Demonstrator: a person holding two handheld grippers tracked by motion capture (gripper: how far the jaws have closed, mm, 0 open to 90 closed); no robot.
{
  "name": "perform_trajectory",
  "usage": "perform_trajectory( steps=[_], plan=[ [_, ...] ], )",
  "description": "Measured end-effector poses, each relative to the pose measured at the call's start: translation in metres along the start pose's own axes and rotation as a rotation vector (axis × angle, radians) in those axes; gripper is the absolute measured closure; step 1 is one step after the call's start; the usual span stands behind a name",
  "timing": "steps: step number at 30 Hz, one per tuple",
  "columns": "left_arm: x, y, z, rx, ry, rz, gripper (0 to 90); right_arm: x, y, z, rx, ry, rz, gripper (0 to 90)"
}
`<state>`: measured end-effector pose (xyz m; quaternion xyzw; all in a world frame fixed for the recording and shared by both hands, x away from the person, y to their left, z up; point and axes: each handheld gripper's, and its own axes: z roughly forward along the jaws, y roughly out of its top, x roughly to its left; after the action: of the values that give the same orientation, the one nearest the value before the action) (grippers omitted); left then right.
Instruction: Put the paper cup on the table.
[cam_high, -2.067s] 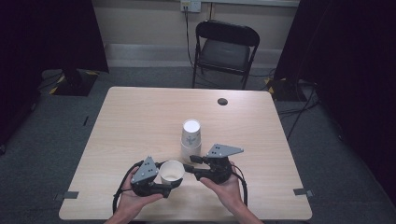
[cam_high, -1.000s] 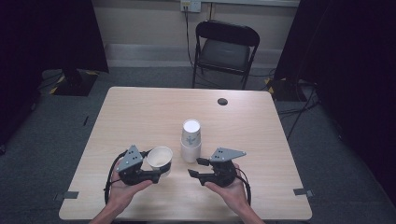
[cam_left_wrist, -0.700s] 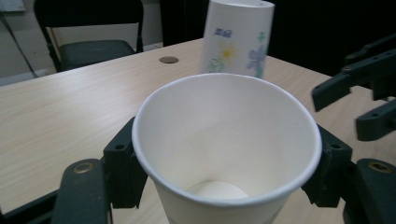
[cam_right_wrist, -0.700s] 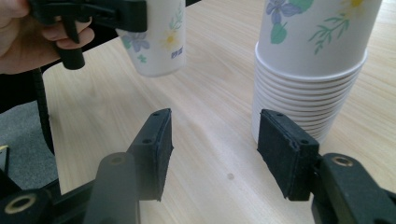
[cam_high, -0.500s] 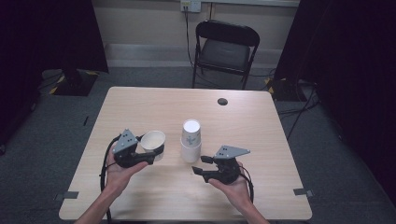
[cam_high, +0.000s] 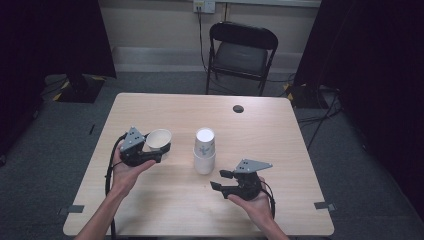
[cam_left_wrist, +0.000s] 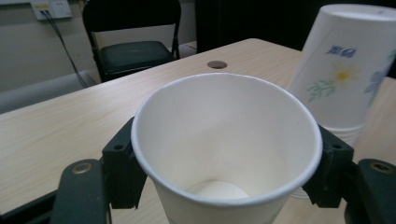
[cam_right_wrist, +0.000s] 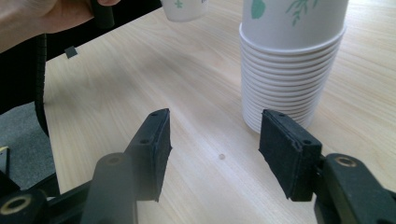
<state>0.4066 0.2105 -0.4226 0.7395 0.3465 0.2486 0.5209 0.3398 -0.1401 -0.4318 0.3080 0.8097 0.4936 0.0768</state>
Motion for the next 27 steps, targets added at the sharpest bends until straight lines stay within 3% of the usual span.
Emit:
perform_trajectory(
  steps=[2,5,9,12,16,19,27],
  plan=[
    [0.002,-0.003,0.007,0.023,0.014,0.007,28.2,-0.002,0.000,-0.001,-0.005,-0.004,0.004,43.7],
    [0.007,-0.009,0.014,0.032,0.021,-0.027,28.1,-0.005,-0.001,-0.003,-0.009,-0.013,0.012,43.8],
    [0.016,-0.013,0.017,0.001,0.039,-0.053,28.2,-0.007,-0.003,-0.004,-0.002,-0.017,0.015,44.6],
    [0.022,-0.021,0.021,0.016,0.057,-0.071,28.2,-0.009,-0.004,-0.004,-0.001,-0.026,0.019,44.5],
    [0.028,-0.030,0.028,0.047,0.067,-0.058,28.2,-0.010,-0.005,-0.003,0.005,-0.033,0.023,44.1],
    [0.030,-0.035,0.032,0.061,0.073,-0.075,28.2,-0.012,-0.005,-0.001,0.009,-0.033,0.025,44.6],
    [0.032,-0.041,0.036,0.098,0.083,-0.049,27.9,-0.014,-0.008,-0.001,0.008,-0.039,0.033,44.5]
  ],
)
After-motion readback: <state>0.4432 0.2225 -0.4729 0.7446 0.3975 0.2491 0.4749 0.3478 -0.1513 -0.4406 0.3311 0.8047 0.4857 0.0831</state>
